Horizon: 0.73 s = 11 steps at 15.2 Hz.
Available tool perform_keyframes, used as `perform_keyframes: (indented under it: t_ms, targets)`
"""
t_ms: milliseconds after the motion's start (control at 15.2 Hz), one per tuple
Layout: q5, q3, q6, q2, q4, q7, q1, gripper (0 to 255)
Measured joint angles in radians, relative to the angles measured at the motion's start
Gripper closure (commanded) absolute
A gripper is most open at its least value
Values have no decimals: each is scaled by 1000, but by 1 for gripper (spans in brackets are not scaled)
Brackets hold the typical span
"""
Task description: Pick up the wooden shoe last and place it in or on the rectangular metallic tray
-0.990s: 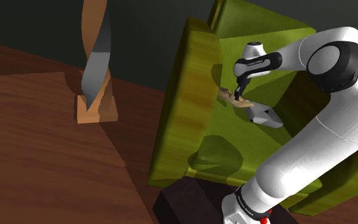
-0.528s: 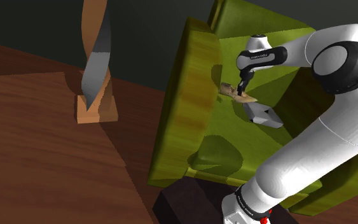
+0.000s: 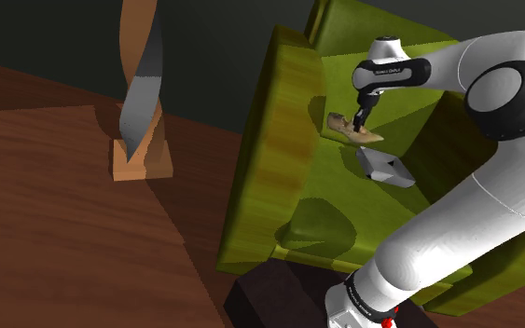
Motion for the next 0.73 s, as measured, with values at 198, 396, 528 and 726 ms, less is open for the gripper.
perform_keyframes:
  t_ms: [198,396,528,726]
  targets:
    - [4,-17,2,-1,10,-35,-15,255]
    - [17,-52,18,11,28,-103,-46,255]
    - [23,-78,34,12,29,-152,-69,255]
    - [49,-118,66,39,48,-232,-105,255]
